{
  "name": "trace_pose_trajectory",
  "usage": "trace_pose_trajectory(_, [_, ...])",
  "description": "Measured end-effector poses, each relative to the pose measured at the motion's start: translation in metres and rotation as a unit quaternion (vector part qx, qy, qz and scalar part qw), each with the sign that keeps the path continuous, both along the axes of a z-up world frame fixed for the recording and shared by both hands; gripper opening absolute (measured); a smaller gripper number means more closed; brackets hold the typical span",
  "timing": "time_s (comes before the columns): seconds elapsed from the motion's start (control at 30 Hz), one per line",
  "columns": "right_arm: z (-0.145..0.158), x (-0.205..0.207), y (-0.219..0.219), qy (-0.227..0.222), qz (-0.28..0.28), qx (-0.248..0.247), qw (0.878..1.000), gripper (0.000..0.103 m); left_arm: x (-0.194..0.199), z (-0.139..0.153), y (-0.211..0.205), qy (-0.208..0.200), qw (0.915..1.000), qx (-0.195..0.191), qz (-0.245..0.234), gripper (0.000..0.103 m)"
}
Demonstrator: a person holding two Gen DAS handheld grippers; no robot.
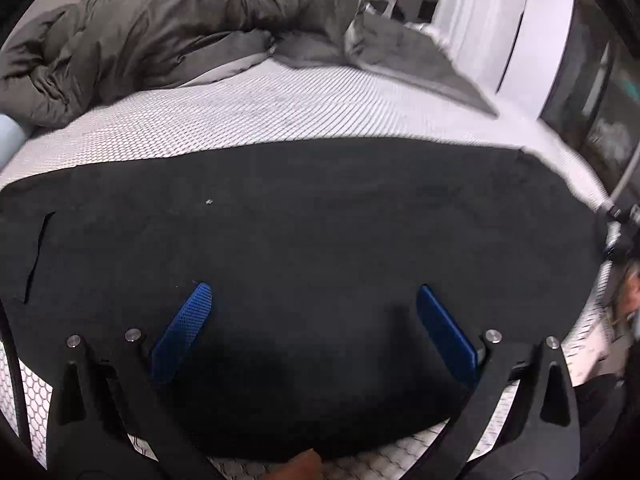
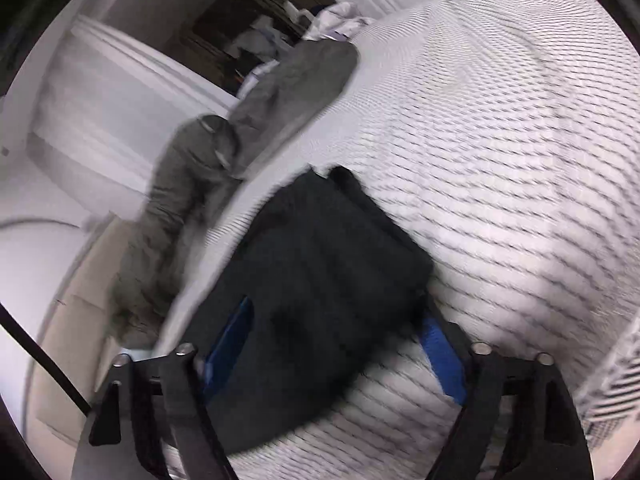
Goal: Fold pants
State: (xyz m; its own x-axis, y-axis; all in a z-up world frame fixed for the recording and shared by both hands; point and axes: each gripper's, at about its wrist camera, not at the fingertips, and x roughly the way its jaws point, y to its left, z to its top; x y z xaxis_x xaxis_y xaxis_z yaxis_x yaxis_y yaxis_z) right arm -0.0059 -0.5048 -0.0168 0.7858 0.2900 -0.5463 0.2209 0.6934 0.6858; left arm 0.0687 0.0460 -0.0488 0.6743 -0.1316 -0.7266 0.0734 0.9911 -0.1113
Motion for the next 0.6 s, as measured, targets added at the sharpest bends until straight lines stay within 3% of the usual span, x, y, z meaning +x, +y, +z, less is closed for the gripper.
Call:
trace_pose_trajectory(0.03, [0.002, 0.004, 0.002, 0.008, -0.005, -0.009, 1.0, 0.043, -0.001, -0.003, -0.003, 0.005, 1.0, 0.0, 0.008, 0.102])
trace_pose_trajectory(0.07, [0.004, 0.01, 0.006, 0.025, -0.017, -0.028, 0.999, 0.032, 0.002, -0.004, -0.001, 0.009, 0.9998, -0.007, 0.014, 0.102])
trace_pose_trajectory(0.13, [0.012, 0.014, 0.015, 0.023, -0.032, -0.045, 0.998, 0.021, 0.002, -0.003, 0.008, 0.008, 0.9992, -0.028, 0.026, 0.102])
trace_pose_trajectory(0.23, [0.04, 0.015, 0.04, -0.013, -0.023, -0.096, 0.995, 0.018, 0.003, 0.001, 0.028, 0.002, 0.9978, -0.042, 0.05, 0.102])
trace_pose_trajectory(0.43, [0.095, 0.035, 0.116, -0.073, 0.073, -0.139, 0.985, 0.018, -0.011, 0.012, 0.09, -0.007, 0.991, -0.073, 0.112, 0.102])
trace_pose_trajectory(0.6, [0.118, 0.077, 0.23, -0.102, 0.193, -0.185, 0.958, 0.018, -0.03, 0.015, 0.141, -0.025, 0.982, -0.1, 0.158, 0.102])
